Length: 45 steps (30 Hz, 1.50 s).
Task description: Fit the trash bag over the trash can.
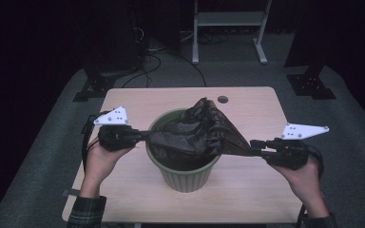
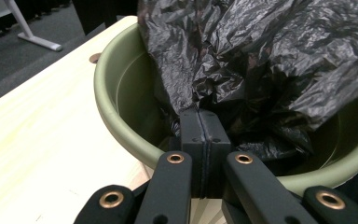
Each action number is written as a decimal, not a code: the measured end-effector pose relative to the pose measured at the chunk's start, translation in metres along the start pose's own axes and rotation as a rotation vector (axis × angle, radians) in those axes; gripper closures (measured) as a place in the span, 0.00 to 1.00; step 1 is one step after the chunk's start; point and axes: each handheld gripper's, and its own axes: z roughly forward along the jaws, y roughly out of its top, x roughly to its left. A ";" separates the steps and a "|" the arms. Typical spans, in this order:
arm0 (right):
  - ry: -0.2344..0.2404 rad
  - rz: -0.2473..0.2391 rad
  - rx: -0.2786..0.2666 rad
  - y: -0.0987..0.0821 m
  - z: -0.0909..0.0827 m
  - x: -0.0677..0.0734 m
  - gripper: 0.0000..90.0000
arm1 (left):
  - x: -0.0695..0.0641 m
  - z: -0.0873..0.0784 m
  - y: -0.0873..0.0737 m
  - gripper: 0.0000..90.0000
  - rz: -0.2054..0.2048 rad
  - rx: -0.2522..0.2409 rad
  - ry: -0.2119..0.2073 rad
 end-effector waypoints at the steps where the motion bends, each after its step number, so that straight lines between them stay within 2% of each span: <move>1: 0.008 -0.004 -0.010 0.004 -0.001 0.002 0.73 | 0.000 0.000 0.000 1.00 -0.002 -0.001 -0.002; 4: 0.034 -0.027 -0.037 0.016 0.001 0.007 0.71 | 0.000 0.001 0.000 1.00 0.003 0.003 -0.004; 10: 0.118 -0.051 -0.020 0.031 0.026 0.011 0.63 | 0.000 0.003 0.001 1.00 0.004 0.008 -0.010; 14: 0.177 -0.043 -0.026 0.036 0.039 0.011 0.61 | -0.001 0.005 0.001 1.00 0.006 0.012 -0.015; 18: 0.207 -0.050 -0.048 0.042 0.044 0.014 0.57 | -0.002 0.008 0.002 1.00 0.006 0.011 -0.023; 20: 0.210 -0.057 -0.032 0.044 0.048 0.015 0.57 | -0.002 0.009 0.003 1.00 0.010 0.011 -0.025; 23: 0.195 -0.072 -0.027 0.045 0.052 0.017 0.65 | -0.002 0.009 0.004 1.00 0.011 0.009 -0.028; 26: 0.173 -0.084 -0.024 0.045 0.050 0.017 0.78 | -0.002 0.010 0.004 1.00 0.011 0.007 -0.031; 28: 0.168 -0.105 -0.033 0.044 0.049 0.019 0.93 | -0.003 0.011 0.004 1.00 0.009 0.008 -0.034; 30: 0.172 -0.109 -0.033 0.044 0.049 0.020 1.00 | -0.003 0.012 0.004 1.00 0.009 0.007 -0.035; 36: 0.153 -0.122 -0.011 0.035 0.044 0.020 1.00 | 0.001 0.005 0.003 1.00 0.000 -0.006 -0.018; 40: 0.139 -0.096 0.034 0.018 0.047 0.014 1.00 | 0.003 0.001 0.001 1.00 -0.009 -0.008 -0.007; 45: 0.133 -0.057 0.107 -0.009 0.060 0.009 1.00 | 0.006 0.001 -0.002 1.00 -0.024 -0.013 -0.003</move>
